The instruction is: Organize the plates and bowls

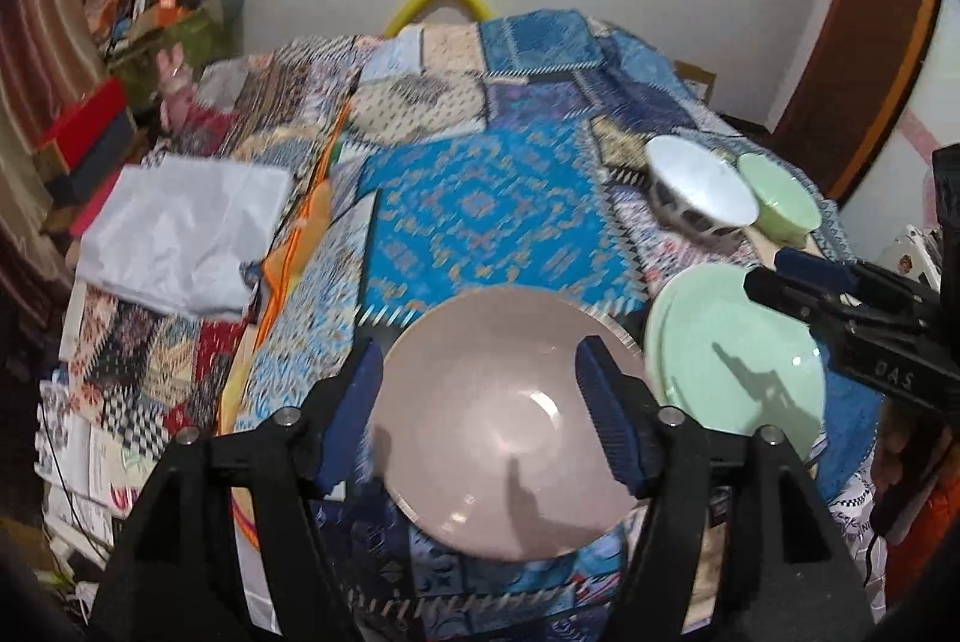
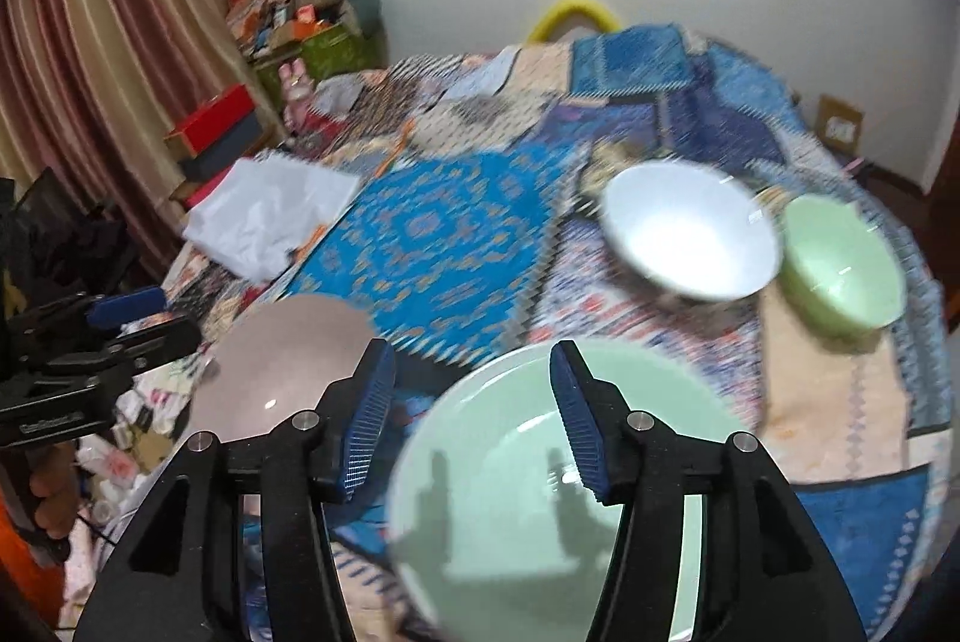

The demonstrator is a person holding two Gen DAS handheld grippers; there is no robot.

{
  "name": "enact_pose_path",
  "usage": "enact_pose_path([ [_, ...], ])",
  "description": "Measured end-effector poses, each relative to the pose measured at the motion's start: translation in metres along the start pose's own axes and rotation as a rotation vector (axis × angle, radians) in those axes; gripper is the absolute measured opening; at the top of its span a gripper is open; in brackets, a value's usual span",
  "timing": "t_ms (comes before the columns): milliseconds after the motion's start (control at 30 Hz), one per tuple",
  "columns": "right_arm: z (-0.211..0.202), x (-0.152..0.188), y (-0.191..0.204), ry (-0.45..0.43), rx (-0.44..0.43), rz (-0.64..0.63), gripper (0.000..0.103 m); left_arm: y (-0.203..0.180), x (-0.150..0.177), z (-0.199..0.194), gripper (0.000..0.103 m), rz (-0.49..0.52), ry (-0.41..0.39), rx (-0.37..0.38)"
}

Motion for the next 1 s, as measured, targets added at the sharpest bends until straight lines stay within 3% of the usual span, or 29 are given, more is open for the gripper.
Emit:
enact_pose_path([
  [167, -0.014, -0.015, -0.039, -0.046, 0.062, 0.040, 0.058, -0.024, -0.022, 0.000, 0.084, 0.053, -0.034, 0.013],
  [433, -0.027, -0.028, -0.088, -0.109, 0.154, 0.078, 0.062, -0.061, -0.055, 0.025, 0.089, 0.091, -0.019, 0.042],
  [767, -0.004, -0.031, -0.129, -0.082, 0.209, 0.122, 0.062, -0.098, -0.096, 0.071, 0.089, 0.146, 0.002, 0.085],
  [1000, 0.029, -0.024, -0.145, -0.028, 0.193, 0.163, 0.062, -0.107, -0.116, 0.123, 0.089, 0.145, 0.053, 0.122],
])
Point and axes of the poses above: each gripper's, at about its wrist camera, not at the fingertips, and z roughly the way its jaws point, y to its left, x to its underside, the point moved 7 cm from there along z, roughly the way its jaws point, and after that the axes turned 13 degrees about x, right-handed, at the moved point
